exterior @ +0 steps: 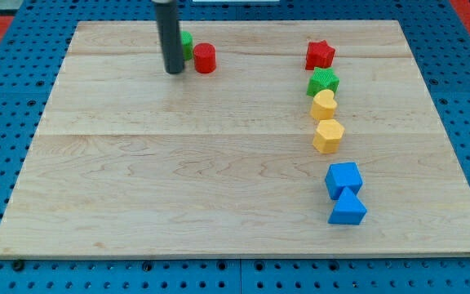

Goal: Separate the red circle from the green circle

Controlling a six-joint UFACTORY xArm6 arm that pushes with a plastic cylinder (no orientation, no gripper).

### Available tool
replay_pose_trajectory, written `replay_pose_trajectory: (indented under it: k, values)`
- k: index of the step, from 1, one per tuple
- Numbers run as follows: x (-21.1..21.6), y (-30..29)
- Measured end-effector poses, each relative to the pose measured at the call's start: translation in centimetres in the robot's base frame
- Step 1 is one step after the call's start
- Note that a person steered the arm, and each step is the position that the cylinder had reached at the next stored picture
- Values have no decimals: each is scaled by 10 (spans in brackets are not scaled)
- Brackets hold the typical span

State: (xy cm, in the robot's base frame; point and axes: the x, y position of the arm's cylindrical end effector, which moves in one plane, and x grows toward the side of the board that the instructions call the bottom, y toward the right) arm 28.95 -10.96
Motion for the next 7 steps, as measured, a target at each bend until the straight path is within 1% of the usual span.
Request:
replay_pose_trajectory:
  k: [1, 2, 3, 4, 5, 6, 7]
  values:
    - [-4, 102]
    - [-25, 176]
    - [-24, 138]
    - [36, 166]
    - [29, 180]
    - [-2, 197]
    - [-20, 213]
